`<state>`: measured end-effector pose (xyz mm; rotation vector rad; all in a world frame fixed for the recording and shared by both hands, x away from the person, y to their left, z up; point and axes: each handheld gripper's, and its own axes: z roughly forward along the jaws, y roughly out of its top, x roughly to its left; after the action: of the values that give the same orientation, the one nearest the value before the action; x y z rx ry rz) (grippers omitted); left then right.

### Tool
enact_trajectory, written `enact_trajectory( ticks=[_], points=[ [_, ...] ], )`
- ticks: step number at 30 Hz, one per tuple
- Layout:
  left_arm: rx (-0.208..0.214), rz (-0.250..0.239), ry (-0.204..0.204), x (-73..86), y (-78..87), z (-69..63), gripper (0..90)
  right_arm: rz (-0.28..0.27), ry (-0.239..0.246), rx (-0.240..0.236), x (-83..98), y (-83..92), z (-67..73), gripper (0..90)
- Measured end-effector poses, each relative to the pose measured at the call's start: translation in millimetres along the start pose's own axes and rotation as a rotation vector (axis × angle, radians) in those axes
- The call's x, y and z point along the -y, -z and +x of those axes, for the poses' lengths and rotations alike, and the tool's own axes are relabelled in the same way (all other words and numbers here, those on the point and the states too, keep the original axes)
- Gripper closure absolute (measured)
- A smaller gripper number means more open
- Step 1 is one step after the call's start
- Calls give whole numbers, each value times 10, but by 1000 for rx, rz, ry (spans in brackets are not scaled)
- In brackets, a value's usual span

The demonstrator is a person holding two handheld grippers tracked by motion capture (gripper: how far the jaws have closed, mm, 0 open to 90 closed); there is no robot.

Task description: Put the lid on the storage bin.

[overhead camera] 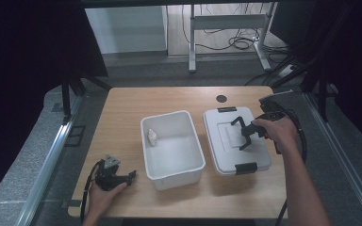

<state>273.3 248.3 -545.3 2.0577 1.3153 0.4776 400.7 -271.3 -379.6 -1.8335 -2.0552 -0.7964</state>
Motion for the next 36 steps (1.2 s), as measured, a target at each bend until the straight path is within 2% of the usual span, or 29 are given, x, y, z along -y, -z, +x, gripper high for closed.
enact_trajectory(
  ticks=[24,36],
  points=[
    [0,1,-4,-1,1,3,132,-32,18,-37,38,250,159,843],
    [1,2,-4,-2,1,4,132,-42,38,-42,44,290,263,843]
  ],
)
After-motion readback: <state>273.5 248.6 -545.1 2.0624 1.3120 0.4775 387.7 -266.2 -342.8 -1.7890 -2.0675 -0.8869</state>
